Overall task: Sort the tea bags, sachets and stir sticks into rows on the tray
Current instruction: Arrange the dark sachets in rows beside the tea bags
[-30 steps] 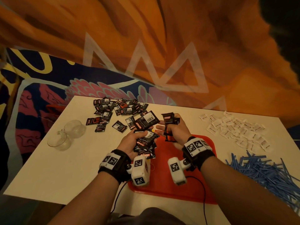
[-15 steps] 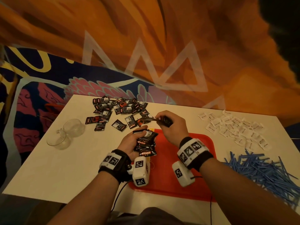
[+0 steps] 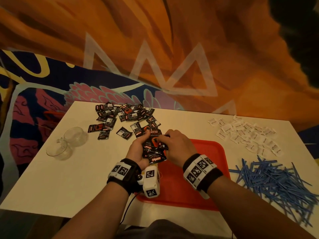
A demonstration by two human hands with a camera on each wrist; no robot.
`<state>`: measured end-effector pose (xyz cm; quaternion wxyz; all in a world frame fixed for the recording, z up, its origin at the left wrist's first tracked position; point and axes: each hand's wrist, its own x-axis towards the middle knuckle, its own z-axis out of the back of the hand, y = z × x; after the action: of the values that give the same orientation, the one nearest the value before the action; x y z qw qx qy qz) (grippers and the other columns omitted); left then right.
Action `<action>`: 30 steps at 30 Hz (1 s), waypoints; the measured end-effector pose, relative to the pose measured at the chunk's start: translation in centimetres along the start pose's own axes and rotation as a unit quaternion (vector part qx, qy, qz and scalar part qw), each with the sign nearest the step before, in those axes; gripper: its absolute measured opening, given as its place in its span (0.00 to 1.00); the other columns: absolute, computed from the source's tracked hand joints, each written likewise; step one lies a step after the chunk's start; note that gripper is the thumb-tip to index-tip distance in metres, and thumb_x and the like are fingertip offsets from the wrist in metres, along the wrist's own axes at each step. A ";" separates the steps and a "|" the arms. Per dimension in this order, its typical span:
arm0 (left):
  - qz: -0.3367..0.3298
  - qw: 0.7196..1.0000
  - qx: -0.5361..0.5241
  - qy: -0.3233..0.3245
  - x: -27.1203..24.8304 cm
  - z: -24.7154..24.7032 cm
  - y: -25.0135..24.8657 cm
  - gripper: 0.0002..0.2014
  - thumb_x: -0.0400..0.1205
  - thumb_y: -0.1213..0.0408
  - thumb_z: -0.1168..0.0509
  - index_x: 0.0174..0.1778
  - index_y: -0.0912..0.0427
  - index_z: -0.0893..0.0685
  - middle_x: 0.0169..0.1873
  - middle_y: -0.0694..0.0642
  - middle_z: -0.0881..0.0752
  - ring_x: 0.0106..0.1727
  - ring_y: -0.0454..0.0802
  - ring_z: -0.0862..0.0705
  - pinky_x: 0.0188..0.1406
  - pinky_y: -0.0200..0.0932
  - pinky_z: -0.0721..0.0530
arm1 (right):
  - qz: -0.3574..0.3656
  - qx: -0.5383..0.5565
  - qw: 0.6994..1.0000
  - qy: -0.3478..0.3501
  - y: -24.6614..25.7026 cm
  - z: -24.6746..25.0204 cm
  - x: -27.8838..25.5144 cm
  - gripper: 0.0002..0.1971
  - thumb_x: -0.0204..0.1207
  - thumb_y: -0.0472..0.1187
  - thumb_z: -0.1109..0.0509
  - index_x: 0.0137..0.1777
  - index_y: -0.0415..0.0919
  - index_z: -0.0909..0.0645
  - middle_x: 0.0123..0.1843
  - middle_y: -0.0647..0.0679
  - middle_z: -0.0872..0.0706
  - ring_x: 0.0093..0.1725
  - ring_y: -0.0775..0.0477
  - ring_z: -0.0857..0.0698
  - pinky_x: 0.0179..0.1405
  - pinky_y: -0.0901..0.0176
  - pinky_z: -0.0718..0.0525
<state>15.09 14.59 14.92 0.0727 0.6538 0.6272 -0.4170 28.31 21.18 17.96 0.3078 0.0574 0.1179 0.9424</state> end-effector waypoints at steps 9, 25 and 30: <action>-0.089 0.990 0.107 -0.008 -0.2 0.2 -0.7 0.19 0.81 0.68 0.32 0.68 0.70 0.19 0.45 0.69 0.10 0.39 0.63 0.10 0.40 0.57 0.10 | -0.206 0.660 0.722 -0.023 -1.6 -0.2 -0.1 0.24 0.79 0.26 0.36 0.66 0.55 0.24 0.36 0.49 0.28 0.26 0.54 0.30 0.24 0.60 0.29; -0.066 0.992 0.109 0.018 -1.2 0.1 0.1 0.33 0.71 0.72 0.30 0.75 0.73 0.26 0.64 0.75 0.19 0.55 0.68 0.14 0.55 0.62 0.13 | -0.271 0.666 0.693 -0.057 -1.6 -1.6 1.8 0.14 0.71 0.29 0.22 0.41 0.43 0.25 0.40 0.41 0.14 0.36 0.41 0.13 0.33 0.49 0.14; -0.084 0.988 0.130 -0.014 -0.8 0.6 0.1 0.27 0.75 0.78 0.33 0.72 0.71 0.24 0.63 0.76 0.16 0.56 0.71 0.14 0.56 0.68 0.14 | -0.299 0.706 0.630 -0.128 -2.1 -1.3 1.8 0.13 0.73 0.24 0.28 0.44 0.42 0.24 0.43 0.39 0.13 0.39 0.39 0.11 0.33 0.48 0.13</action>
<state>15.03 13.60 14.95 -0.0394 0.5971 0.6191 -0.5085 27.87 23.66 16.26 0.4503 0.3383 0.7170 0.4107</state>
